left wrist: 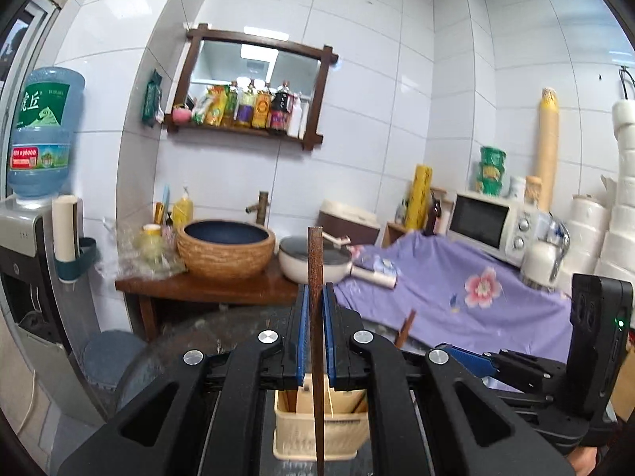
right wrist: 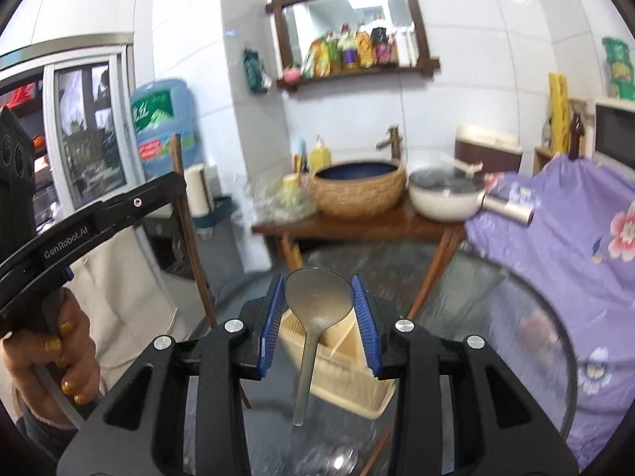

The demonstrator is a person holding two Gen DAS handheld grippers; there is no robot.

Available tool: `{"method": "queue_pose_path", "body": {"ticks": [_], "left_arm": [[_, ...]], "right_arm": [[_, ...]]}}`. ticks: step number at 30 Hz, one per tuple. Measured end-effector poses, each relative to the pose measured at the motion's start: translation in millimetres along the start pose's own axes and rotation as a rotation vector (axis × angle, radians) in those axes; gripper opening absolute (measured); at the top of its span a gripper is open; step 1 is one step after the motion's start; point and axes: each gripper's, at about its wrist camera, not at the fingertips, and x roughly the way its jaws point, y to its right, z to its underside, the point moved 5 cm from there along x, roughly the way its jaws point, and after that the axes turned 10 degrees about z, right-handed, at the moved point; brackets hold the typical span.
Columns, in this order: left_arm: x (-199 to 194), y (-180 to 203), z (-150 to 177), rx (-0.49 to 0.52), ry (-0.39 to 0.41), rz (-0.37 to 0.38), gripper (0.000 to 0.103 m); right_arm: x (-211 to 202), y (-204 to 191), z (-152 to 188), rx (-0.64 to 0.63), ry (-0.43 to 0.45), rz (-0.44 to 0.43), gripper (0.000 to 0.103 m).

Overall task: Organize utensils
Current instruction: 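Carry the brown chopstick with the left tool while the right tool carries the silver spoon to the holder, then lower the chopstick and silver spoon into the cream holder and open both tools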

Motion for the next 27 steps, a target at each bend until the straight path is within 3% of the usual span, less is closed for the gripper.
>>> {"method": "queue_pose_path", "body": {"ticks": [8, 15, 27], "left_arm": [[47.5, -11.7, -22.4, -0.032, 0.067, -0.079, 0.007], [68.6, -21.8, -12.9, -0.046, 0.136, -0.116, 0.007], [97.7, -28.9, 56.2, -0.057, -0.011, -0.109, 0.007]], "right_arm": [[31.4, 14.4, -41.4, -0.029, 0.093, 0.133, 0.036], [65.6, 22.7, -17.7, -0.044, 0.066, 0.172, 0.036], [101.3, 22.4, 48.1, -0.089, -0.021, 0.184, 0.036]]}}
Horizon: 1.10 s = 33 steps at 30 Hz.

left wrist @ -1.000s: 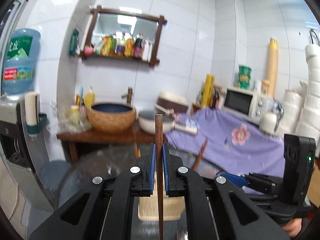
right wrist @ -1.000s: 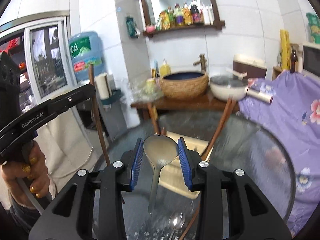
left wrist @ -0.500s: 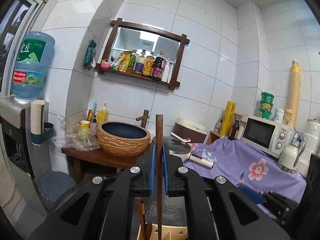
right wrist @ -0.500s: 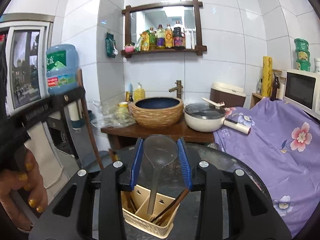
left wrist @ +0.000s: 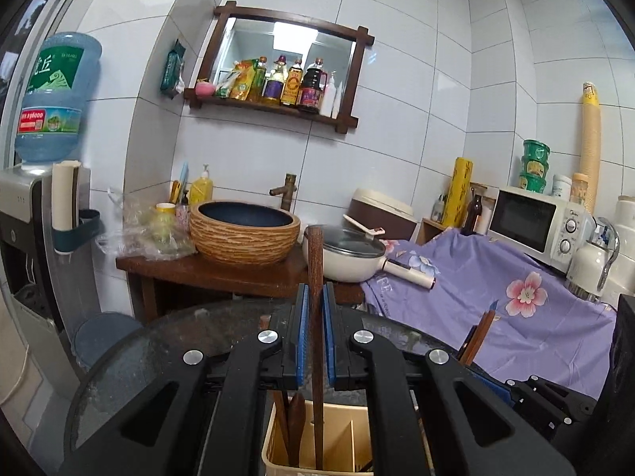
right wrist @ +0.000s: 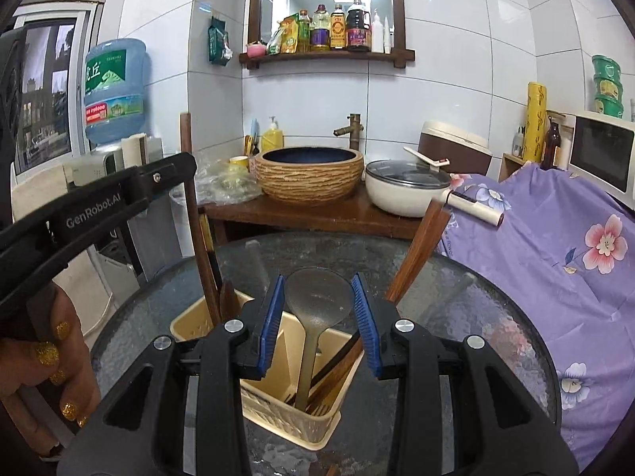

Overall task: Organize utensils
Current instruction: 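Lower the chopstick and silver spoon into the cream holder and open both tools, then move both open tools back toward the remaining utensils on the table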

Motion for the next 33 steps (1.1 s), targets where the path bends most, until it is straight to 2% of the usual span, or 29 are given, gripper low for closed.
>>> {"method": "queue_pose_path", "body": {"ticks": [8, 15, 18, 19, 20, 21, 22, 23, 26, 29, 33], "left_arm": [[7.8, -7.7, 29.9, -0.001, -0.082, 0.002, 0.007], [13.1, -9.0, 50.1, 0.018, -0.147, 0.016, 0.007], [9.2, -10.8, 50.7, 0.012, -0.146, 0.023, 0.007], [6.5, -11.1, 50.2, 0.007, -0.149, 0.03, 0.01], [2.6, -11.8, 49.4, 0.003, -0.148, 0.037, 0.019], [-2.9, -12.3, 48.9, -0.003, -0.141, 0.044, 0.026], [-7.4, -12.6, 47.8, -0.011, -0.133, 0.047, 0.042], [-13.9, -13.6, 47.6, -0.019, -0.122, 0.047, 0.05], [-30.1, -15.0, 53.6, -0.02, -0.129, 0.038, 0.054], [-41.6, -17.4, 68.4, -0.025, -0.162, 0.032, 0.059], [-49.8, -24.0, 95.5, -0.027, -0.238, 0.01, 0.059]], "right_arm": [[13.3, -4.4, 31.0, -0.023, -0.049, 0.002, 0.036], [16.3, -8.3, 45.7, -0.05, -0.058, 0.014, 0.036], [14.2, -5.2, 48.5, -0.039, -0.055, 0.007, 0.042], [12.0, -3.6, 49.4, -0.035, -0.054, 0.013, 0.051], [9.2, -2.7, 49.3, -0.032, -0.049, 0.016, 0.057], [3.5, -1.0, 50.2, -0.03, -0.034, 0.017, 0.057], [-1.1, 0.1, 51.2, -0.031, -0.026, 0.02, 0.057], [-5.9, 1.3, 53.2, -0.034, -0.021, 0.024, 0.057], [-18.0, 5.7, 64.1, -0.029, -0.039, 0.022, 0.057], [-23.1, 12.5, 83.6, -0.019, -0.097, 0.038, 0.057], [-14.7, 24.1, 123.5, 0.005, -0.256, 0.044, 0.057]]}}
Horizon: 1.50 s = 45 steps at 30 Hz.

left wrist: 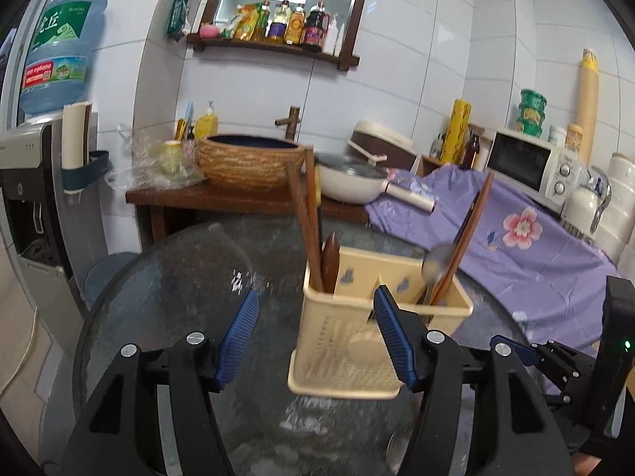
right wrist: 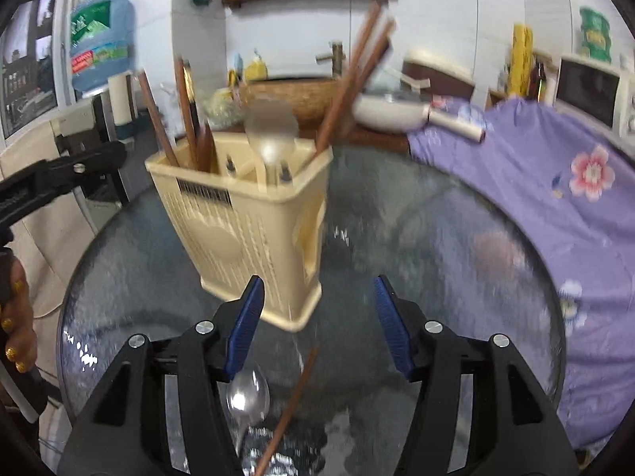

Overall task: Organize utensils
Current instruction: 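Move both open tools back toward the remaining utensils on the table, then grasp the last silver spoon with the left tool while the right tool grasps a brown chopstick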

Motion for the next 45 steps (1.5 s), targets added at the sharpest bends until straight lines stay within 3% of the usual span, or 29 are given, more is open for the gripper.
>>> {"method": "queue_pose_path", "body": {"ticks": [7, 15, 21, 26, 29, 38, 45], "left_arm": [[7.8, -3.5, 51.8, 0.002, -0.136, 0.003, 0.059], [10.0, -5.7, 89.4, -0.004, -0.217, 0.002, 0.059], [6.9, -7.4, 98.1, 0.008, -0.237, -0.001, 0.059], [8.0, -3.5, 106.1, 0.005, -0.259, 0.012, 0.06], [10.2, 3.2, 111.7, 0.012, -0.282, 0.029, 0.061], [26.4, 44.9, 131.2, 0.046, -0.364, 0.116, 0.065], [47.9, 77.0, 143.2, 0.139, -0.41, 0.07, 0.068]], "right_arm": [[34.0, 3.4, 43.8, 0.047, -0.183, -0.025, 0.036], [61.4, -9.6, 57.2, 0.028, -0.279, 0.006, 0.028], [64.6, -22.8, 61.1, -0.012, -0.289, 0.029, 0.027], [57.3, -32.2, 62.2, -0.074, -0.284, 0.044, 0.013], [54.3, -32.4, 63.5, -0.075, -0.288, 0.031, 0.012], [52.9, 3.6, 65.8, 0.049, -0.311, -0.017, 0.007], [55.6, 19.7, 64.9, 0.094, -0.316, -0.02, 0.007]]}}
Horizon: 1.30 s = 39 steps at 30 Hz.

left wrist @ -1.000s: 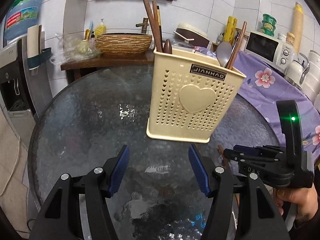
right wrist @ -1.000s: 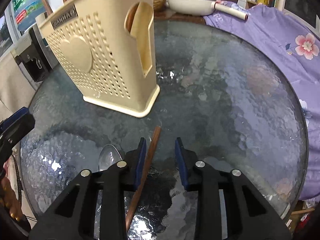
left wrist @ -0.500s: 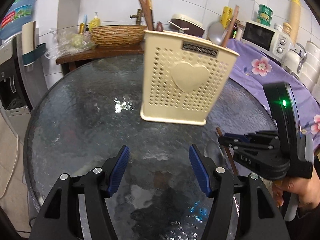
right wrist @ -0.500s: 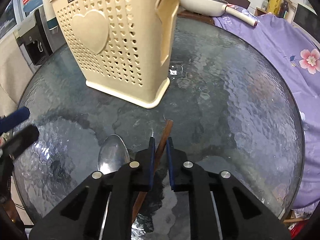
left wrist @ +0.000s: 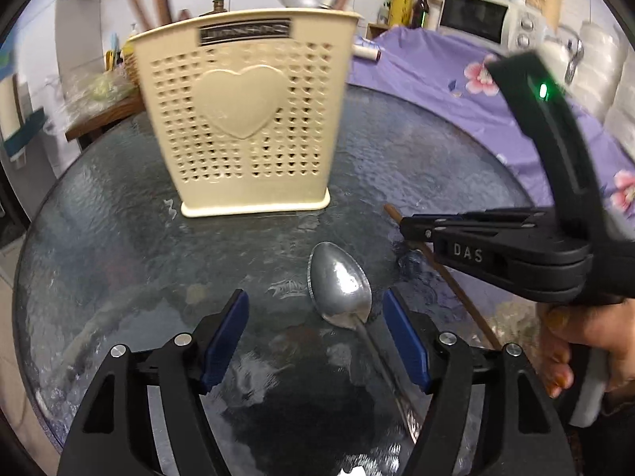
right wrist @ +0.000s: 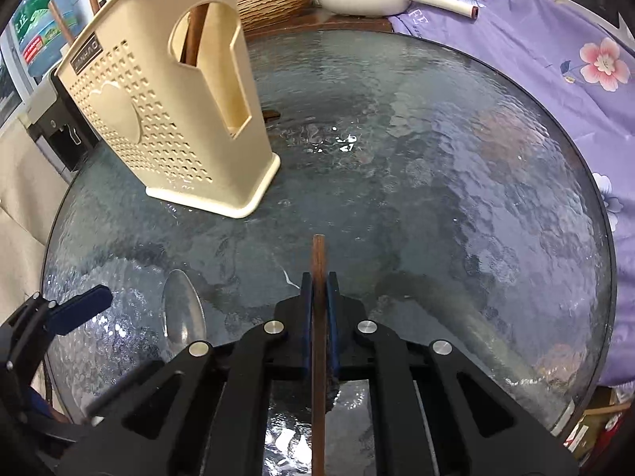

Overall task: Organize utensils
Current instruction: 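Grasp the last silver spoon with the left tool while the right tool grasps a brown chopstick, then lift the spoon with the left tool while the right tool carries its chopstick above the holder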

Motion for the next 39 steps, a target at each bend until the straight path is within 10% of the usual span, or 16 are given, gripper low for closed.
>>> {"method": "queue_pose_path", "body": {"ticks": [10, 25, 39], "left_arm": [[29.4, 19.5, -1.8, 0.022, -0.057, -0.08, 0.066], [53.0, 30.6, -17.0, 0.064, -0.095, -0.077, 0.037], [21.6, 24.8, -32.2, 0.012, 0.022, 0.017, 0.036]], "right_arm": [[3.8, 8.8, -2.5, 0.006, 0.011, -0.003, 0.007], [2.2, 7.8, -1.0, 0.013, 0.005, -0.019, 0.007], [-11.2, 14.3, -9.5, 0.075, 0.057, -0.103, 0.007]]}}
